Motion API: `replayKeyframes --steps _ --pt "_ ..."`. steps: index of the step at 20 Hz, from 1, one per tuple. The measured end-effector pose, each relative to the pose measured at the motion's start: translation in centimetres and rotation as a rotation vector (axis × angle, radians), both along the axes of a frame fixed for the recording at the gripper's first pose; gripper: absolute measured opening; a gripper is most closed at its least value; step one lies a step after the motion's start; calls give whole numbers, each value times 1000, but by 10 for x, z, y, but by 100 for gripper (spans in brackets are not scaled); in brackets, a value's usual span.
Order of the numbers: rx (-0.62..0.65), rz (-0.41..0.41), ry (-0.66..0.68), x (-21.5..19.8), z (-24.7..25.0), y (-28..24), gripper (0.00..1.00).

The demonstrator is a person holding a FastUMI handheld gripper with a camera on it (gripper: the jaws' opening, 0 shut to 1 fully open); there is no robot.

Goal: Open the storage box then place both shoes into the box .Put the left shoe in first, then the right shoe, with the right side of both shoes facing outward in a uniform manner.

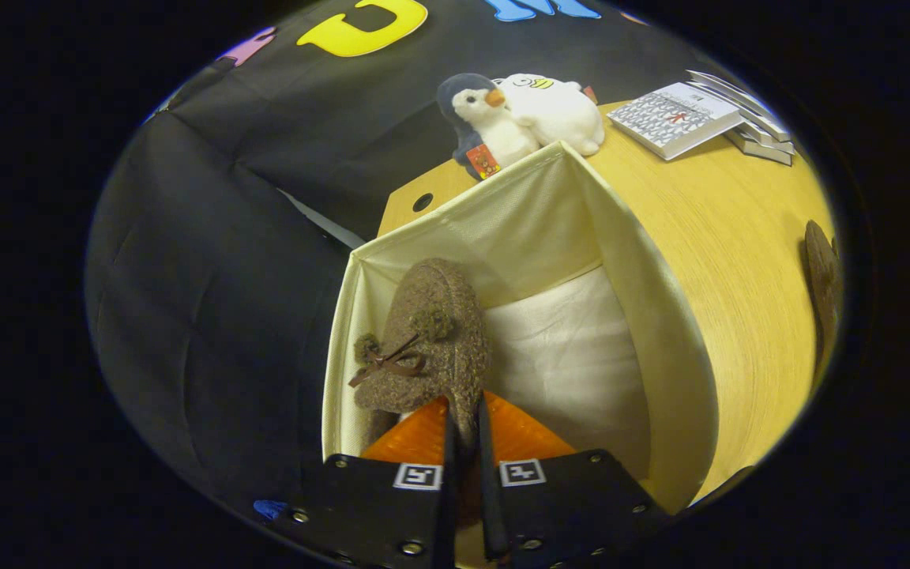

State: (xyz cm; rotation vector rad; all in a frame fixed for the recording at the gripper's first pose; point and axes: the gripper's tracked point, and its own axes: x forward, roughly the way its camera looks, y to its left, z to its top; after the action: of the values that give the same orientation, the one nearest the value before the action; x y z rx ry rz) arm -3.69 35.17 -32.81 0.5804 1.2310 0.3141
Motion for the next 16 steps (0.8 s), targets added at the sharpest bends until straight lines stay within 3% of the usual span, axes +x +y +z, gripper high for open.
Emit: replayKeyframes --steps 4,11,16 --pt "42 90 -51 3 19 3 98" --pt "148 94 -183 10 76 -39 97" --pt "110 61 -295 22 103 -102 98"
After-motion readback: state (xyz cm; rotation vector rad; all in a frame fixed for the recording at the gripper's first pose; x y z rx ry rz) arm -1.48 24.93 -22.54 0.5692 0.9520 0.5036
